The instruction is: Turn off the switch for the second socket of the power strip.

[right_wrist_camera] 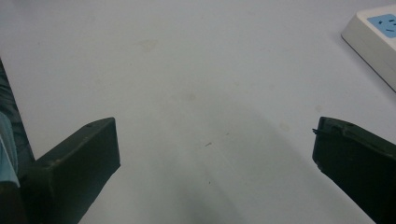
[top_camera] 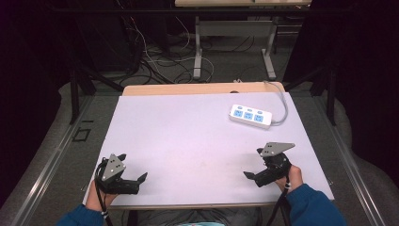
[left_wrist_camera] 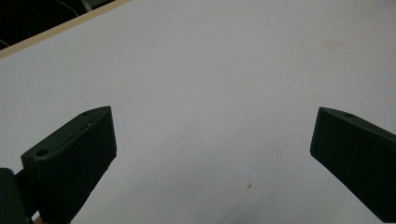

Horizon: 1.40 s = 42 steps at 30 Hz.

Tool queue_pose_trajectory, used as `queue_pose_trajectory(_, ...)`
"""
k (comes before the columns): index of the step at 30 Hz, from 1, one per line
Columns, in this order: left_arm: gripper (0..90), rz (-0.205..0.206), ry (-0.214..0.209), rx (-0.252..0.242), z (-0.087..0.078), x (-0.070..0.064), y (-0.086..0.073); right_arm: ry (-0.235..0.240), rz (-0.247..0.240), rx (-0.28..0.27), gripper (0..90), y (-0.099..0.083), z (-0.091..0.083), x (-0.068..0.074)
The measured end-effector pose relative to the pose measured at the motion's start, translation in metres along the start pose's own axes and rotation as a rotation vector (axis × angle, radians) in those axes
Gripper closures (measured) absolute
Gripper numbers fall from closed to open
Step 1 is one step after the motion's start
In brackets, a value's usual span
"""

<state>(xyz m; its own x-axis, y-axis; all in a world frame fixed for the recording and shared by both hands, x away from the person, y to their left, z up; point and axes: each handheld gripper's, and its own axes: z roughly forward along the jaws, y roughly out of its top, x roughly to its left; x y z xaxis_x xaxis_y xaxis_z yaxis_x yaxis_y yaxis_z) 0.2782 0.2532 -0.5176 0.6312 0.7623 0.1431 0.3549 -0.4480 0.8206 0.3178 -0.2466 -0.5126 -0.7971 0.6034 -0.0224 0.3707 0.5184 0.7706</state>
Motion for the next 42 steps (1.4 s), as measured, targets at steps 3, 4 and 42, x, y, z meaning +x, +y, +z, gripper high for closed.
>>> queue_pose_trajectory(3, 0.4, 0.001, 0.003, -0.003, 0.0, 0.0, 0.0, -0.004, -0.001, -0.004, 0.2, 0.0, 0.001, -0.001)
queue_pose_trajectory(4, 0.4, 0.001, 0.003, -0.003, 0.0, 0.0, 0.0, -0.001, -0.003, -0.006, 0.2, 0.001, 0.001, -0.002)
queue_pose_trajectory(42, 0.4, 0.007, -0.002, 0.005, 0.001, 0.0, 0.0, -0.06, 0.061, 0.026, 0.3, 0.023, 0.018, -0.037)
